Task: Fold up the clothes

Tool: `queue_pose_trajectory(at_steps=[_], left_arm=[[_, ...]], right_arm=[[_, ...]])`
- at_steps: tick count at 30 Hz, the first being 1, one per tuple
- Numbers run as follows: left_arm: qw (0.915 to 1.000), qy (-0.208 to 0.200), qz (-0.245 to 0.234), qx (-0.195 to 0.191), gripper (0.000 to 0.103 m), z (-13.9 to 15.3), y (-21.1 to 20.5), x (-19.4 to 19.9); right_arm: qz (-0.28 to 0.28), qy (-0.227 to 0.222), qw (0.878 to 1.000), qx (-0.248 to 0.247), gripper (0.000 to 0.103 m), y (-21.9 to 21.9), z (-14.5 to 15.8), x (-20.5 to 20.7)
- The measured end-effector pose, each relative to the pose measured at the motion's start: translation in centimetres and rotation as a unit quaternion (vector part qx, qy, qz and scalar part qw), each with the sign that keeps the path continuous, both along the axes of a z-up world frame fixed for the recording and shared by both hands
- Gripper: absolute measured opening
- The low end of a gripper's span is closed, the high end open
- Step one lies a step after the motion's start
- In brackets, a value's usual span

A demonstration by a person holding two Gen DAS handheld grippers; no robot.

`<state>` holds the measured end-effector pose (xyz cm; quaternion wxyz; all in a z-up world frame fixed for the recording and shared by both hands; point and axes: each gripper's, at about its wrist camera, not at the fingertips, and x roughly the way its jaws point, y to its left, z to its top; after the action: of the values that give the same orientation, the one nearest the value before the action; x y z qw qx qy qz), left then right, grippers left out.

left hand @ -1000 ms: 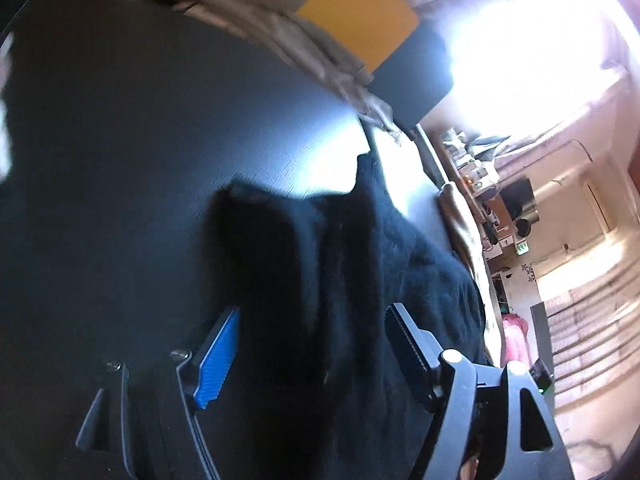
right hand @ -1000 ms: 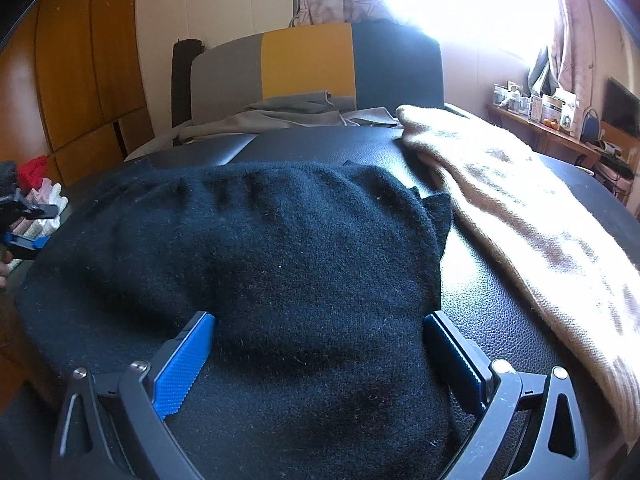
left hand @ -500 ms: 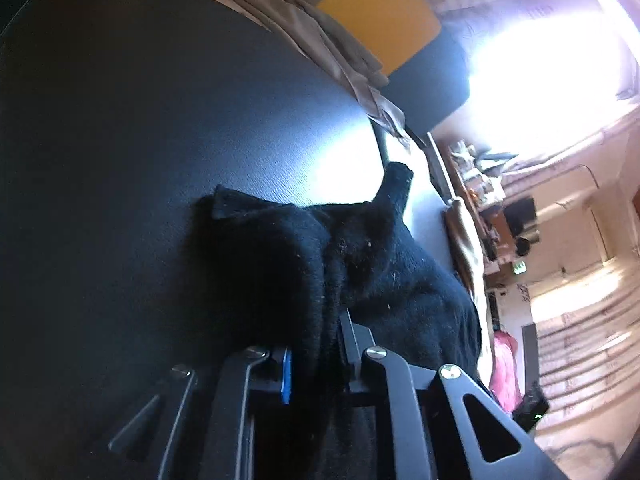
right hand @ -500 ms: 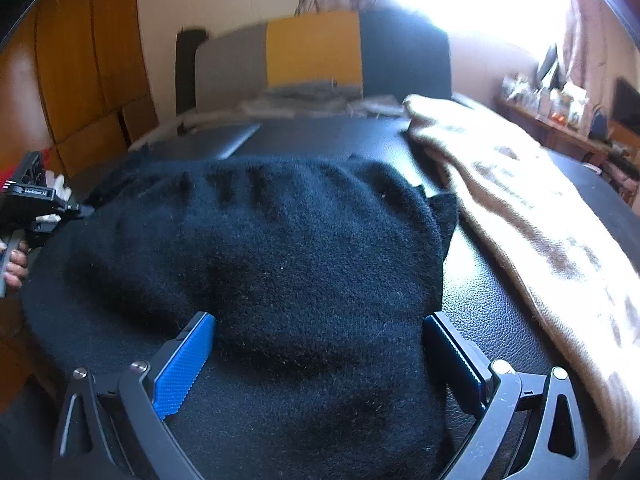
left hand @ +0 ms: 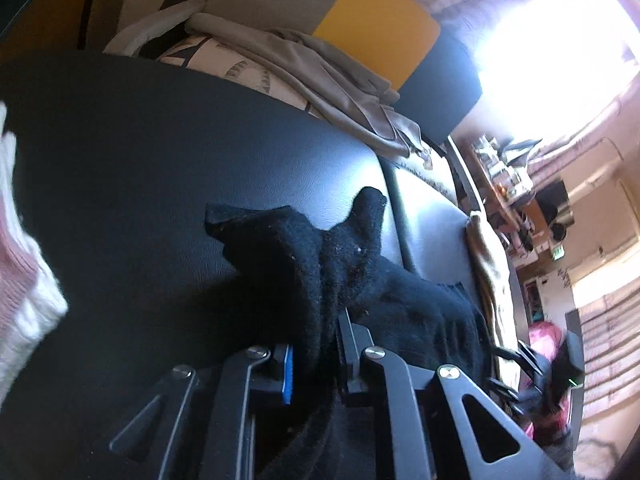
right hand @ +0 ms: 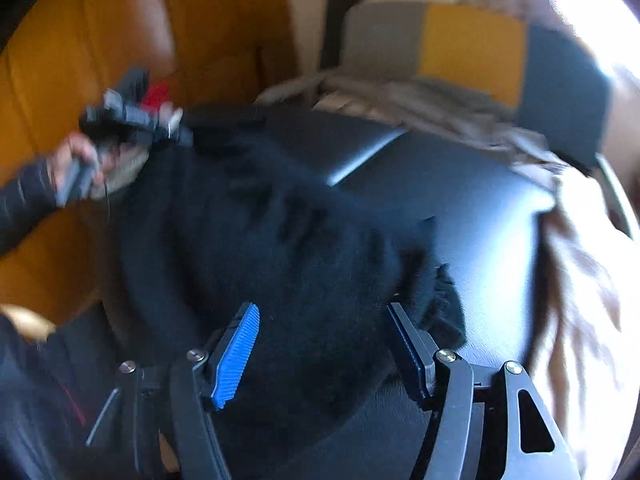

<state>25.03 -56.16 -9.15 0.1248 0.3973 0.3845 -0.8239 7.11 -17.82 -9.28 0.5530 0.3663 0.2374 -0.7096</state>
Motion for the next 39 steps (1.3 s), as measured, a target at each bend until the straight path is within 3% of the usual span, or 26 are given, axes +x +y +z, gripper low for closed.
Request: queue_pose_trajectory(at_steps=[8, 14, 16, 22, 28, 32, 39], left_arm=[[0.9940, 0.049, -0.057, 0.080, 0.014, 5.6, 6.0, 0.1], [0.9853, 0.095, -0.063, 0.127, 0.014, 8.4, 11.8, -4.2], [0.9845, 0.101, -0.065, 0.127, 0.014, 9.2, 13.8, -6.1], [0.9826, 0.088, -0.063, 0.151, 0.014, 8.7, 19.1, -12.9], [0.9814, 0.023, -0.055, 0.182, 0.014, 3.5, 21.8, -17.2], [0.9778, -0.013, -0.059, 0.201, 0.015, 0.7, 23.7, -19.4], [0.9766, 0.063, -0.073, 0.192, 0.021, 5.3, 20.9, -15.9]], right_arm=[[0.009, 0.006, 1.000, -0.004, 0.070, -0.7, -2.6, -1.1], [0.010, 0.010, 1.000, -0.018, 0.071, -0.8, -4.3, -1.7], [0.010, 0.012, 1.000, -0.020, 0.071, -0.9, -4.5, -1.6], [0.009, 0.017, 0.999, -0.028, 0.072, -0.7, -4.9, -1.3], [0.007, 0.018, 0.999, -0.037, 0.072, 0.2, -4.7, -0.3], [0.012, 0.014, 0.999, -0.041, 0.077, 0.4, -4.7, -0.1], [0.017, 0.014, 0.999, -0.038, 0.089, 0.5, -4.6, 0.5]])
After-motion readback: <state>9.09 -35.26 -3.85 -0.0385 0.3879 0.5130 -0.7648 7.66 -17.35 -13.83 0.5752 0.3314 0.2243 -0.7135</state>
